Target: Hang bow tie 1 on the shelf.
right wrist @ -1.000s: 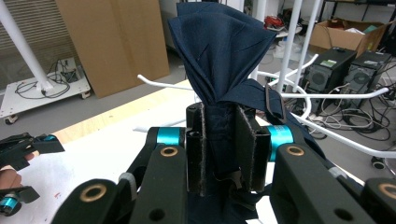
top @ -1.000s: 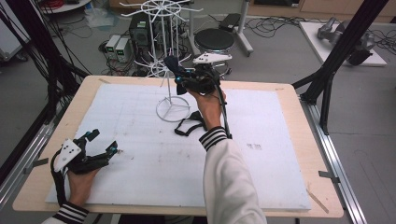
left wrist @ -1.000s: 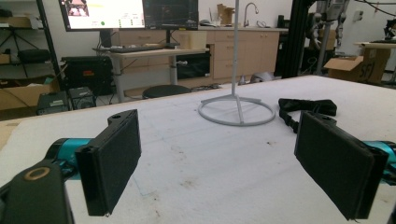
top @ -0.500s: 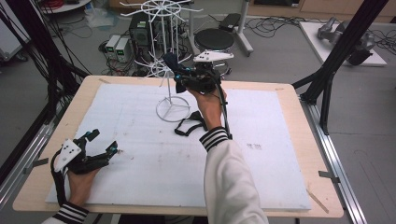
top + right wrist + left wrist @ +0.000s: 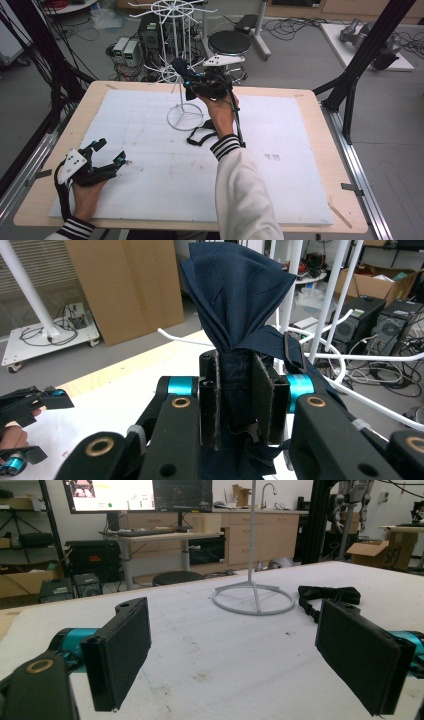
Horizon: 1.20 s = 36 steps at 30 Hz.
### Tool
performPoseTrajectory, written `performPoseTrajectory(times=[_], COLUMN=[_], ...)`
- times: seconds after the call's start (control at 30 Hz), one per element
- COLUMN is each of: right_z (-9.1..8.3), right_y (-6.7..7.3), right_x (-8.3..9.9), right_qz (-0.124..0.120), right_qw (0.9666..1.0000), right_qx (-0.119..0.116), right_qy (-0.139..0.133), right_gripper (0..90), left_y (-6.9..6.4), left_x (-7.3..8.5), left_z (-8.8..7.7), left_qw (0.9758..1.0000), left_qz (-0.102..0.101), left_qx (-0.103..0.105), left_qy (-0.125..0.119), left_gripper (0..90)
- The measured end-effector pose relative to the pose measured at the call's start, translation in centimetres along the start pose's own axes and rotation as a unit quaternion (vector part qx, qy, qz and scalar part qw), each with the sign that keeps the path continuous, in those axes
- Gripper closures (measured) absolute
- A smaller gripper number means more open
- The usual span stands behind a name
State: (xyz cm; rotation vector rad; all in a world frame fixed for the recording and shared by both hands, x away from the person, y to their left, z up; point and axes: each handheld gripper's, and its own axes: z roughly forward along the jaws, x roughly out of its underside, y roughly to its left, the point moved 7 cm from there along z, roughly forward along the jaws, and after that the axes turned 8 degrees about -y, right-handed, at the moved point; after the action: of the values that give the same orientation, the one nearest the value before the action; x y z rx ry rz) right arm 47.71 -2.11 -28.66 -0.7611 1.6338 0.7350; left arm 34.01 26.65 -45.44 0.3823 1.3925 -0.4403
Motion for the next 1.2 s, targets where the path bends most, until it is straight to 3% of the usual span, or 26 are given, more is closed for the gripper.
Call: performPoseTrajectory(times=[0.47, 1.2], right_z=[0.5, 1.7], right_y=[0.2, 0.1], right_x=[0.1, 0.4], right_qz=[-0.023, -0.024], right_qw=[0.9994, 0.9988], right_qx=[0.003, 0.001], right_qy=[0.026, 0.042], right_gripper=[75.1, 74.6], left_y=[0.0, 0.0], left_x=[0.0, 0.0], left_z=[0.0, 0.0], left_qw=[1.0000, 1.0000], left_qz=[0.000, 0.000], left_qx=[0.000, 0.000], left_qy=[0.000, 0.000], left_gripper=[15.0, 15.0])
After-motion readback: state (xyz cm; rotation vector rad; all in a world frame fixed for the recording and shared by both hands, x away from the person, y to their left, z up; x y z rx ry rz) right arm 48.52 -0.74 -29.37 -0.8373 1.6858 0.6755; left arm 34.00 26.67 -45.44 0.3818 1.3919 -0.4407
